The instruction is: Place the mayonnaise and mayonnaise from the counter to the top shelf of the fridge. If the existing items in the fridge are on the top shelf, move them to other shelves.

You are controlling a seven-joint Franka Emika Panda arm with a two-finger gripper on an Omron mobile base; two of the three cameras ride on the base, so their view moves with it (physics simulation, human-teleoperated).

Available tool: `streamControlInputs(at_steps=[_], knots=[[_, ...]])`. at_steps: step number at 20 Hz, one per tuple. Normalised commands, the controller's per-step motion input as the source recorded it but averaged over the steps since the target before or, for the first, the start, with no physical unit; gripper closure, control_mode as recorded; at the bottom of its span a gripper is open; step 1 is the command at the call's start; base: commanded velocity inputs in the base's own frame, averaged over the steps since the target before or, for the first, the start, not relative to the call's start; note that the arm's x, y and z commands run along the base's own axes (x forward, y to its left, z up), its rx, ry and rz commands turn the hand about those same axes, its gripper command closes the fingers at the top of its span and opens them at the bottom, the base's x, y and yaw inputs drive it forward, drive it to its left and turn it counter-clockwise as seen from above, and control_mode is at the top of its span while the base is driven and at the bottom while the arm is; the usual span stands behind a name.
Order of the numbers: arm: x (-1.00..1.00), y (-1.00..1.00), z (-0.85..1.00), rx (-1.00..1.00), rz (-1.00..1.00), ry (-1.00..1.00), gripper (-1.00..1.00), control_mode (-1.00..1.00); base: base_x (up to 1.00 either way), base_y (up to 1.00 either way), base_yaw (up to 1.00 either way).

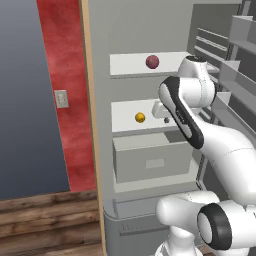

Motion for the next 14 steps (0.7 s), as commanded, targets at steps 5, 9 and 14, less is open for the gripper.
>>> streamControlInputs(at_steps=[5,9,14], knots=[[-0.03,-0.01,0.00,0.00,0.00,-0.02,-1.00,-1.00,0.00,0.00,0.00],[-0.13,-0.02,0.13,0.01,0.00,-0.10,-1.00,-1.00,0.00,0.00,0.00],[-0.32,-0.13,0.68,0.06,0.00,-0.43,-1.00,-1.00,0.00,0.00,0.00]])
